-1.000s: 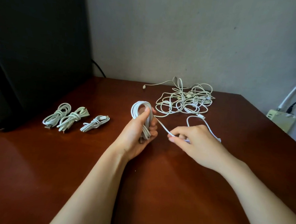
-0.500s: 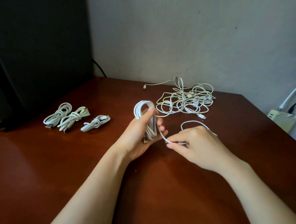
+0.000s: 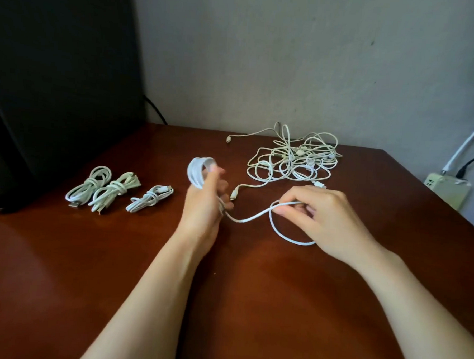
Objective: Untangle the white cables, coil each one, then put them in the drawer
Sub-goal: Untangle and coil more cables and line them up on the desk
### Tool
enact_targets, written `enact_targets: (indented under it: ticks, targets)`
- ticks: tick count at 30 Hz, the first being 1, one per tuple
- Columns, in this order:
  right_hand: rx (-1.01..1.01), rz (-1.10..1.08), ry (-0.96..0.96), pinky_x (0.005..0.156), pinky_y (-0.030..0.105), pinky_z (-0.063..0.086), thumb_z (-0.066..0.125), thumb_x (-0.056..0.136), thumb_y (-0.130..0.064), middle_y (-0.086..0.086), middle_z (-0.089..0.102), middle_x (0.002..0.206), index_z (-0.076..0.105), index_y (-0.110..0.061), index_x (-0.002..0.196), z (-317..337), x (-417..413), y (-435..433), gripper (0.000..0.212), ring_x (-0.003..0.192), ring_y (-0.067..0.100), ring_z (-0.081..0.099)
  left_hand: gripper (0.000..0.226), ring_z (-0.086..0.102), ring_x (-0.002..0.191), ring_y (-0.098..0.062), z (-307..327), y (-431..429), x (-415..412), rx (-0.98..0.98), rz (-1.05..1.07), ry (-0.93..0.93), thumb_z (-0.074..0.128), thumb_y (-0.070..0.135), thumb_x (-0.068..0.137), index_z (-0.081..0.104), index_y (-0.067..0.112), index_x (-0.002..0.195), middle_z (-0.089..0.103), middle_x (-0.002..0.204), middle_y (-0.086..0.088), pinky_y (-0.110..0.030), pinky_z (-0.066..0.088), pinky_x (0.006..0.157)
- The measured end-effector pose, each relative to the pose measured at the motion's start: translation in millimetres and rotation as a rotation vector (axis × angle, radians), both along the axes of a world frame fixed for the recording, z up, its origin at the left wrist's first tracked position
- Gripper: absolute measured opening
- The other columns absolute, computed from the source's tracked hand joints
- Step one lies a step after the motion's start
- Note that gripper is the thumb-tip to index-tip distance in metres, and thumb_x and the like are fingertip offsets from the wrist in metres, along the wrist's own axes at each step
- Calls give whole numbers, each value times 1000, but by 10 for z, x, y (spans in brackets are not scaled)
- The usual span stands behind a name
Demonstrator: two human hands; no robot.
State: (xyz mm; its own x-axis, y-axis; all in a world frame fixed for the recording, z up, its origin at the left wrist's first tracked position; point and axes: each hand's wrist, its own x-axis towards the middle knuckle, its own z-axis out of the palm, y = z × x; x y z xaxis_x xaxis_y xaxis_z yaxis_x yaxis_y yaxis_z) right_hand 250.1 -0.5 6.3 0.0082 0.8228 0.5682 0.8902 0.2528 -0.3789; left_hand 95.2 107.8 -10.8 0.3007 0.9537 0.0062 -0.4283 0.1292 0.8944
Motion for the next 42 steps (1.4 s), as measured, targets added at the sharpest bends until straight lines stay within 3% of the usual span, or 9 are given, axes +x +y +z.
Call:
enact_targets:
  ticks: [3, 7, 10, 16, 23, 29, 33, 38, 42]
  targets:
    - [99, 53, -18, 53, 19, 30, 61, 83, -44, -10, 37, 57, 66, -20, 77, 43, -78, -14, 25, 54, 7, 35, 23, 38, 59, -8, -51, -91, 51, 288, -94, 323, 47, 31, 100, 56, 12, 92, 42, 69, 4, -21, 34, 55]
    - [191, 56, -61, 53, 22, 33, 62, 83, -39, -9, 37, 56, 69, -17, 78, 96, -146, -24, 24, 53, 9, 34, 37, 42, 60, 2, -26, -241, 58, 516, -346, 437, 39, 35, 101, 58, 4, 92, 49, 68, 11, -13, 37, 58]
    - [192, 22, -20, 55, 21, 34, 61, 83, -40, 0, 46, 55, 70, -17, 80, 103, -117, -26, 25, 54, 11, 37, 48, 44, 51, 1, 23, -324, 57, 414, -582, 379, 29, 51, 99, 54, 16, 76, 50, 56, 13, -14, 37, 55]
    - [162, -13, 38, 59, 34, 43, 60, 81, -47, 5, 60, 62, 68, -18, 80, 81, -79, -16, 30, 58, 19, 53, 75, 30, 49, -8, 13, -315, 89, 115, -827, 230, 24, 72, 77, 50, 10, 112, 36, 64, -2, -18, 30, 49]
    - [57, 0, 207, 54, 38, 42, 64, 75, -50, -2, 52, 59, 57, -34, 74, 91, -103, -28, 18, 49, 22, 50, 74, 27, 50, -8, 17, -304, 61, 41, -989, 203, 17, 71, 84, 50, 13, 114, 37, 64, -3, -18, 32, 49]
    - [-91, 47, 369, 45, 19, 38, 76, 79, -23, 10, 47, 54, 51, -18, 73, 133, -111, -42, 26, 43, 12, 42, 66, 23, 53, -10, 12, -324, 43, 41, -1092, 199, 29, 69, 85, 51, 12, 111, 34, 68, -5, -19, 27, 50]
    - [-167, 30, 479, 42, 19, 38, 75, 77, -18, 1, 39, 49, 48, -12, 74, 115, -90, -23, 28, 43, 12, 37, 47, 24, 54, -8, -2, -346, 40, 84, -1080, 224, 47, 45, 88, 54, 7, 114, 35, 68, -2, -18, 28, 50]
    - [-107, -5, 509, 56, 14, 40, 65, 86, -17, -4, 54, 51, 53, -11, 78, 75, -40, 15, 16, 49, 3, 49, 44, 25, 50, -7, 16, -301, 58, -4, -981, 72, 43, 47, 90, 54, 7, 105, 36, 65, -1, -17, 26, 48]
    - [-105, -45, 513, 52, 12, 32, 59, 92, -19, -5, 49, 49, 57, -11, 80, 38, 46, 38, 15, 46, 1, 40, 49, 24, 49, -6, 36, -249, 46, -67, -825, -92, 38, 48, 87, 56, 7, 108, 37, 64, -1, -18, 24, 49]
